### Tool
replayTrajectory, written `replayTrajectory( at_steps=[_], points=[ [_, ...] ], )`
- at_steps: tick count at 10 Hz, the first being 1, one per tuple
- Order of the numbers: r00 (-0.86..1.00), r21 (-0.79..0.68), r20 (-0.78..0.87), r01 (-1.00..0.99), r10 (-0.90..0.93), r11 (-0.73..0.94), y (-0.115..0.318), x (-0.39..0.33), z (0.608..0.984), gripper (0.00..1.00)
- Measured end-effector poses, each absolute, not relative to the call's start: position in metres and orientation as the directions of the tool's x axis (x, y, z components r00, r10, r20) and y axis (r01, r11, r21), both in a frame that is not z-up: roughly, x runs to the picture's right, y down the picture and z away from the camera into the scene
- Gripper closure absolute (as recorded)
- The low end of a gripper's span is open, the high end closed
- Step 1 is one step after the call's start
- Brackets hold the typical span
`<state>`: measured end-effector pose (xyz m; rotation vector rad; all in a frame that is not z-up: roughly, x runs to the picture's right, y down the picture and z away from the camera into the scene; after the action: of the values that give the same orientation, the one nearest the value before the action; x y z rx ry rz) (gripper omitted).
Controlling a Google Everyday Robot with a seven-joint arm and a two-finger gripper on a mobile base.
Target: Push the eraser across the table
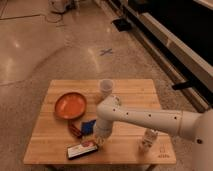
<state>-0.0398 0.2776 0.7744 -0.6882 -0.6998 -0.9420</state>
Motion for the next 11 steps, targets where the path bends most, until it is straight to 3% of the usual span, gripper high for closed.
replayTrajectory(
  at_steps=[11],
  points=[
    [0.36, -0.154, 0.796, 0.898, -0.487, 0.412, 0.304, -0.065, 0.725, 1.0]
  ],
)
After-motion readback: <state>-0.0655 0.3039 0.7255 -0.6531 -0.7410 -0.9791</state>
